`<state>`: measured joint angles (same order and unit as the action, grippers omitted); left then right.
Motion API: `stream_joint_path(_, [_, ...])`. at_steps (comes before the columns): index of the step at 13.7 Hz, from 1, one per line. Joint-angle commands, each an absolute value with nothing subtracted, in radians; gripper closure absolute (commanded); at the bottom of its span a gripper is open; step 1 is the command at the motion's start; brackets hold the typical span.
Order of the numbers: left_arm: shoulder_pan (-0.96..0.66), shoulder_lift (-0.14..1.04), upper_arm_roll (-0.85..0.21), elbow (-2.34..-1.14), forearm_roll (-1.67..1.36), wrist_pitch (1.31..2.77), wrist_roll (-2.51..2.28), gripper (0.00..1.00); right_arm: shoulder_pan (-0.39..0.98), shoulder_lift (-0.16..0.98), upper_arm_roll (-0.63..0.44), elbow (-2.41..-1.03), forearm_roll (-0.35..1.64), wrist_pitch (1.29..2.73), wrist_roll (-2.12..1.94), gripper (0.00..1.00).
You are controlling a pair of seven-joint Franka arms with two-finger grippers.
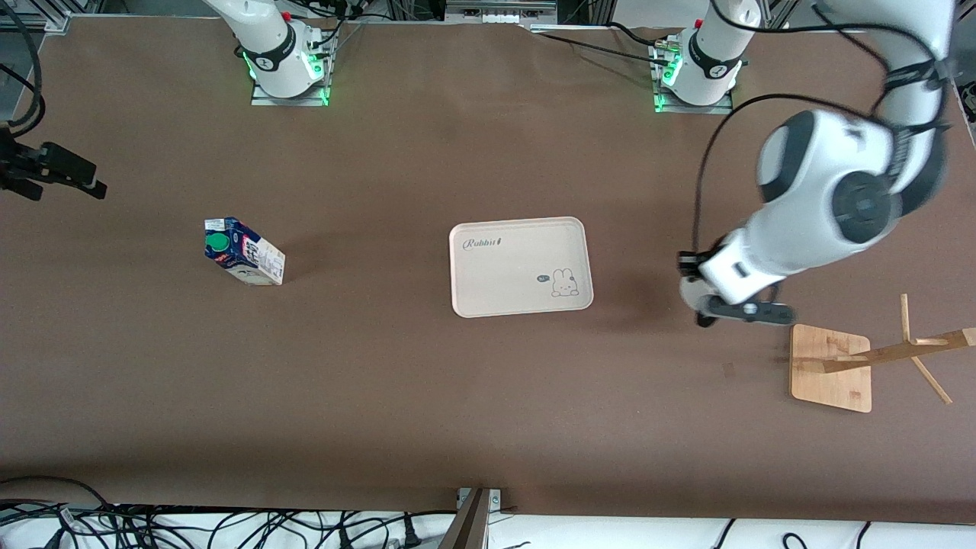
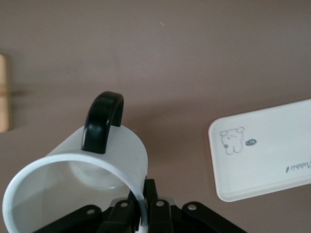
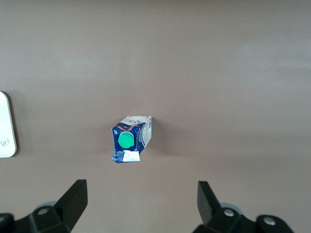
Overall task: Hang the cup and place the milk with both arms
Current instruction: 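Lift the white mug with the left gripper toward the wooden stand, then hook the mug handle onto a peg of the wooden stand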
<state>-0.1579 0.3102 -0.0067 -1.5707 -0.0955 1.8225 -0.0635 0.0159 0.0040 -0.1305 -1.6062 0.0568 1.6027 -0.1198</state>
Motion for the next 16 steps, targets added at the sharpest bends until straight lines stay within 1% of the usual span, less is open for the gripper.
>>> stream_joint_path(1, [-0.167,0.296,0.087,-1.51,-0.094,1.789,-0.019,1.0,-0.002,-0.011,-0.12,-1.594,0.051,1.514,-0.126,0.0])
stream_joint_path(2, [-0.164,0.296,0.121,-1.502,-0.098,1.773,-0.008,1.0,-0.002,-0.012,-0.12,-1.592,0.037,1.508,-0.127,0.0])
stream_joint_path(5, [-0.144,0.298,0.196,-1.491,-0.12,1.772,0.104,1.0,0.003,0.006,-0.111,-1.594,0.006,1.563,-0.143,0.0])
stream_joint_path(6, [-0.138,0.296,0.215,-1.49,-0.159,1.767,0.107,1.0,0.006,0.011,-0.103,-1.594,-0.015,1.565,-0.156,0.0])
stream_joint_path(8, [-0.138,0.296,0.296,-1.488,-0.257,1.75,0.129,1.0,0.006,0.011,-0.08,-1.594,-0.022,1.566,-0.147,0.0])
stream_joint_path(9, [-0.138,0.296,0.317,-1.488,-0.29,1.75,0.161,1.0,0.003,0.012,-0.08,-1.594,-0.018,1.566,-0.146,0.0])
stream_joint_path(12, [-0.127,0.304,0.363,-1.489,-0.308,1.755,0.248,1.0,0.002,0.012,-0.078,-1.594,-0.025,1.565,-0.163,0.0])
stream_joint_path(16, [-0.115,0.322,0.397,-1.489,-0.343,1.77,0.339,1.0,0.011,0.015,-0.077,-1.557,-0.038,1.519,-0.169,0.0])
